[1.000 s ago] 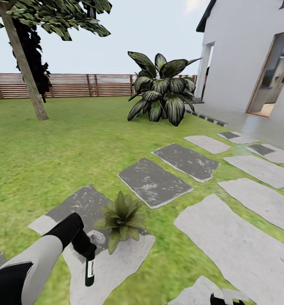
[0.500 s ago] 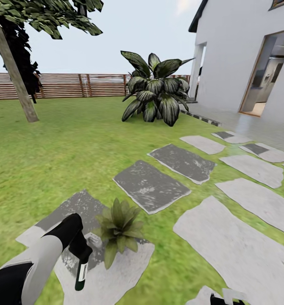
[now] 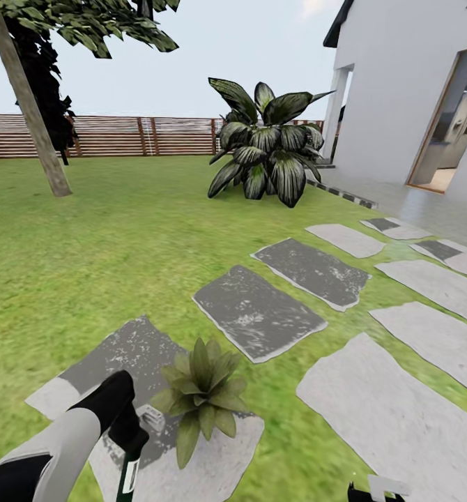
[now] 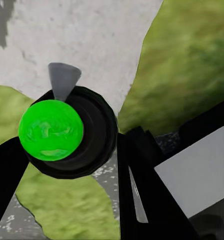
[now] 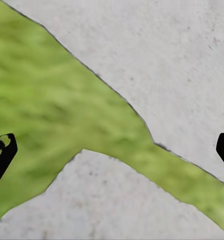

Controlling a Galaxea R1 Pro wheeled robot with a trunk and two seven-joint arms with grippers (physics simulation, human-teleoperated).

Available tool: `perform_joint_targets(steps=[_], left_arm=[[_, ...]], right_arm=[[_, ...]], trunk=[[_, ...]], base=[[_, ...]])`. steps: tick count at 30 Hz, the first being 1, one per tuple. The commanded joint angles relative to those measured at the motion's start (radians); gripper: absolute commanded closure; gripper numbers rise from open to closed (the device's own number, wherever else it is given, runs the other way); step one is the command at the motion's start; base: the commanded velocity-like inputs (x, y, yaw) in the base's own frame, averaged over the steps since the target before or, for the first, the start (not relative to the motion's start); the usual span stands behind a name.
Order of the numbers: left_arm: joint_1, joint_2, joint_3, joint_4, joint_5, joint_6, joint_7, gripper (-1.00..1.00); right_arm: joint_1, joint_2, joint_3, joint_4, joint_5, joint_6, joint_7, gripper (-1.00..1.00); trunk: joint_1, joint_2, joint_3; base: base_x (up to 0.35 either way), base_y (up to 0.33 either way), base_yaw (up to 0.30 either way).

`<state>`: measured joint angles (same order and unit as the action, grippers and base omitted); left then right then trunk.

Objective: Pick up the pesticide atomizer in the garden and spray insectifuge to fully cover both potted plants in the garden.

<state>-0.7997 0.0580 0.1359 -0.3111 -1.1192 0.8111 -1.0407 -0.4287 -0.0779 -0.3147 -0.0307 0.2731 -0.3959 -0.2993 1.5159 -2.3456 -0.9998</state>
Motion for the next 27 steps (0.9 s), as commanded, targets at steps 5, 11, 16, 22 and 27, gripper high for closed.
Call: perform_joint_targets(steps=[5,11,16,22,27], left_arm=[[0.002,0.006,0.01,0.005,-0.01,0.005,0.012,1.0],[0.003,0.026,0.011,0.005,-0.01,0.005,0.034,1.0],[0.021,0.033,0.009,-0.007,-0.008,0.004,0.035,1.0],[0.01,0.025,0.011,-0.069,-0.009,0.008,0.031,1.0],[0.016,0.022,0.009,-0.092,-0.011,0.008,0.031,1.0]], right_arm=[[-0.001,0.001,-0.006,0.001,0.011,-0.003,-0.007,-1.0],[-0.001,0.009,-0.007,0.0,0.009,-0.003,-0.009,-1.0],[-0.001,0.007,-0.008,-0.004,0.008,-0.003,-0.009,-1.0],[-0.001,0.003,-0.009,-0.006,0.008,-0.003,-0.009,-1.0],[-0.001,0.003,-0.009,-0.005,0.008,-0.003,-0.009,-1.0]], trunk=[[0.0,0.0,-0.001],[0.0,0.0,-0.001],[0.007,-0.014,-0.01],[0.03,-0.056,-0.038],[0.05,-0.091,-0.061]], base=[[0.002,0.0,0.0],[0.0,0.0,0.0],[0.0,0.0,0.0],[0.0,0.0,0.0],[0.0,0.0,0.0]])
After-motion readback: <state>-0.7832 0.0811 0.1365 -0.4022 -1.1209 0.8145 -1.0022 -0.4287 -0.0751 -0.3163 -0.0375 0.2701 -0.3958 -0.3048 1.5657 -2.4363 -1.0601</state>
